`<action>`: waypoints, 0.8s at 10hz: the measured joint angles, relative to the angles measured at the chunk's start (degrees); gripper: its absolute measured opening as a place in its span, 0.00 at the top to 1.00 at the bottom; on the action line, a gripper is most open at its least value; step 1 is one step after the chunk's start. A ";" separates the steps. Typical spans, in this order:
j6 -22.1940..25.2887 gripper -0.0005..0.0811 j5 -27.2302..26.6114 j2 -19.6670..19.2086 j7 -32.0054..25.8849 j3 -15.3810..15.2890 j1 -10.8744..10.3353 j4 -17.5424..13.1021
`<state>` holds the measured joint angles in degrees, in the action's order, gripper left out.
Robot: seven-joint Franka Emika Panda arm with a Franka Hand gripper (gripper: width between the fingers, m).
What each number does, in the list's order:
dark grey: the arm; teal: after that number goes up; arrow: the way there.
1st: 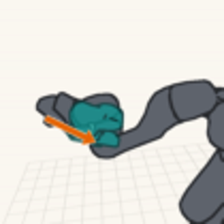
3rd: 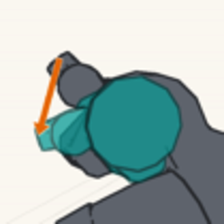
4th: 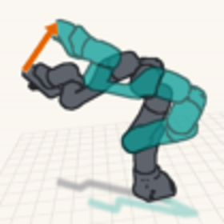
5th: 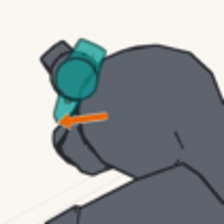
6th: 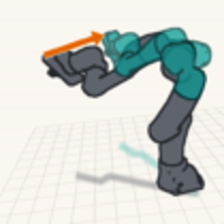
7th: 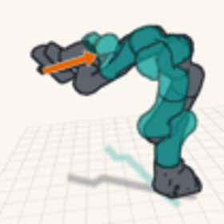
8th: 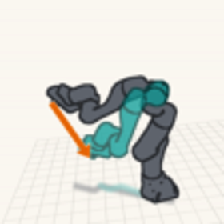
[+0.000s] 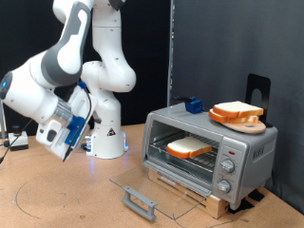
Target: Make a piece of toast with the oven
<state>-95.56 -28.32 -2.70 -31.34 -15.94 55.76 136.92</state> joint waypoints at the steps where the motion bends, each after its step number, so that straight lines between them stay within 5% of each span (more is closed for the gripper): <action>1: -2.58 0.01 -0.11 -2.26 0.07 -0.27 -0.25 0.01; 4: -9.53 0.01 -0.38 -9.07 0.07 -0.79 -0.57 -1.22; 8: -10.75 0.01 0.19 -16.61 0.73 -0.76 -0.65 -5.21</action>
<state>-106.31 -28.13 -19.32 -30.60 -16.70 55.11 131.71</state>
